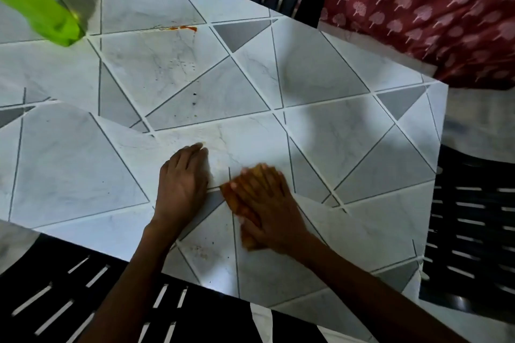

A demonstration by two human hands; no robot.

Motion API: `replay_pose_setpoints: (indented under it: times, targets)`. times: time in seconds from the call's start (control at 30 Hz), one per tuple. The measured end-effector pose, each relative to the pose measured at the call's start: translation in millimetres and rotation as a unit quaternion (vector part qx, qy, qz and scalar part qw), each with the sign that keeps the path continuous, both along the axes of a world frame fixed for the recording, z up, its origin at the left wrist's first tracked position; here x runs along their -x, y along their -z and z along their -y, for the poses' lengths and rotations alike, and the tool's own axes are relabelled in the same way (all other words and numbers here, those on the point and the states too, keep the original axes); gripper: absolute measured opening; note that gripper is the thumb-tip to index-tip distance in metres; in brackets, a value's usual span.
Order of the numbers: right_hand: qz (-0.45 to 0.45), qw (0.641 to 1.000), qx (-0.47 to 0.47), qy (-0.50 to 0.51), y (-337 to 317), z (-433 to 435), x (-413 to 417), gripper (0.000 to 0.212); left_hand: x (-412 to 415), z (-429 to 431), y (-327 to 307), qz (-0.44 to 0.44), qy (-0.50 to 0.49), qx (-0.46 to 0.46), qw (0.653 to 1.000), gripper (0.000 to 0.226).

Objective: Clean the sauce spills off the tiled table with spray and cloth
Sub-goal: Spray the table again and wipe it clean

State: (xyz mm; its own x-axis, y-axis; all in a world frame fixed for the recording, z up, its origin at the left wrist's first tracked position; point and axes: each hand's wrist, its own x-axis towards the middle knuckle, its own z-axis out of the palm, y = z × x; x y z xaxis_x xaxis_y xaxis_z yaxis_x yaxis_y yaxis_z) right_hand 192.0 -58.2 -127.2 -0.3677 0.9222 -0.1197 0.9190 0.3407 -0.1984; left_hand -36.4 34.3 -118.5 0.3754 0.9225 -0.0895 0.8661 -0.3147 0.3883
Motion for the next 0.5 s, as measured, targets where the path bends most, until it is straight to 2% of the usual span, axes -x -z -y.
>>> replay_pose_setpoints:
  times: [0.07,0.1,0.17,0.27,0.37,0.43,0.5]
  targets:
    - [0.015,0.999,0.012,-0.036,0.9,21.5,-35.8,0.077,5.3,-2.0,1.8,-0.001,0.009,-0.004,1.0,0.049]
    - [0.025,0.999,0.015,-0.023,0.0,20.7,-56.9,0.077,5.1,-2.0,2.2,0.006,0.01,-0.006,1.0,0.049]
    - [0.045,0.998,0.023,0.043,0.2,-5.7,-95.4,0.076,3.9,-2.7,2.2,0.021,0.004,-0.008,1.0,0.047]
    - [0.09,0.978,0.016,0.188,6.3,-94.8,-114.7,0.074,6.1,-4.6,3.3,0.032,-0.009,-0.008,0.999,0.046]
    - [0.141,0.961,-0.005,0.239,6.5,-185.1,-55.9,0.071,20.6,-8.4,5.3,0.042,-0.036,-0.008,0.998,0.049]
    - [0.119,0.974,-0.023,0.193,4.7,-203.8,2.9,0.077,34.7,-11.2,2.1,0.047,-0.047,-0.009,0.998,0.055]
    - [0.073,0.991,-0.024,0.111,1.0,-180.7,55.9,0.08,50.7,-13.9,-1.4,0.047,-0.053,-0.008,0.997,0.062]
